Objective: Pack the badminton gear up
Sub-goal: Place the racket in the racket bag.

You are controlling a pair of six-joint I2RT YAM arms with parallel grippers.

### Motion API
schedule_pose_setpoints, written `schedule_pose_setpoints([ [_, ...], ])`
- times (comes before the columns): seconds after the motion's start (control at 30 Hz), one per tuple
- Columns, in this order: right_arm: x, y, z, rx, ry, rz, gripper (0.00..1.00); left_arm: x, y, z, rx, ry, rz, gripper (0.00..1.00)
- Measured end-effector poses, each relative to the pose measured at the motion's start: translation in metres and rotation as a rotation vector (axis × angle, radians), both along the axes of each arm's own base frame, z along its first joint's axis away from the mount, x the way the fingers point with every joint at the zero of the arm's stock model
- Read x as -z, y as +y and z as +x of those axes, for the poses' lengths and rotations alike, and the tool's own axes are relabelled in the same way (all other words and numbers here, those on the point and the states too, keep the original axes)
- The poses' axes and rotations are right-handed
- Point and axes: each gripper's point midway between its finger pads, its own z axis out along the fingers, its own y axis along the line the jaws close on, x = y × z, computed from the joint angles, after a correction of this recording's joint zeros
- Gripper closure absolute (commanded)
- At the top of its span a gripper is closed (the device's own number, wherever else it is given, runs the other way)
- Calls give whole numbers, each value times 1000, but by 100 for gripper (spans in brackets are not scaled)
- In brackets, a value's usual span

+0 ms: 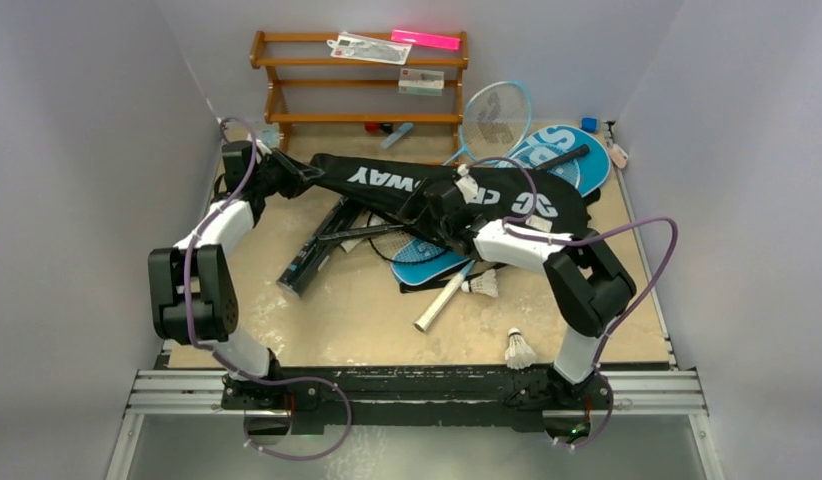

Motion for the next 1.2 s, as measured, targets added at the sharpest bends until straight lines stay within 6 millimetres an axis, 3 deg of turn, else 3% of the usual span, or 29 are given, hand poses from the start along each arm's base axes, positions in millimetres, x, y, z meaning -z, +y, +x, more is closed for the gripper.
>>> schedule_pose_setpoints([
  [0.2, -8, -32, 18, 110, -23, 2, 10, -1, -22, -32, 32, 9, -1, 100],
  [0.5, -50, -60, 18, 187, -127, 2, 29, -19, -51, -75, 84, -13, 21, 100],
  [0.63, -69, -69, 15, 208, -172, 15, 37, -10, -62, -103, 125, 13, 23, 100],
  [0.73, -78, -76, 13, 216, -194, 10, 38, -1, -65, -122, 139, 44, 21, 100],
  [0.83, -82, -78, 12, 202, -208, -8, 42, 0, -69, -135, 154, 49, 21, 100],
  [1.03, -77, -81, 11, 142, -193, -34, 40, -1, -72, -150, 172, 31, 52, 99],
  [1.2, -67, -84, -1, 79, -160, -58, 36, 24, -84, -171, 203, 70, 106, 90],
])
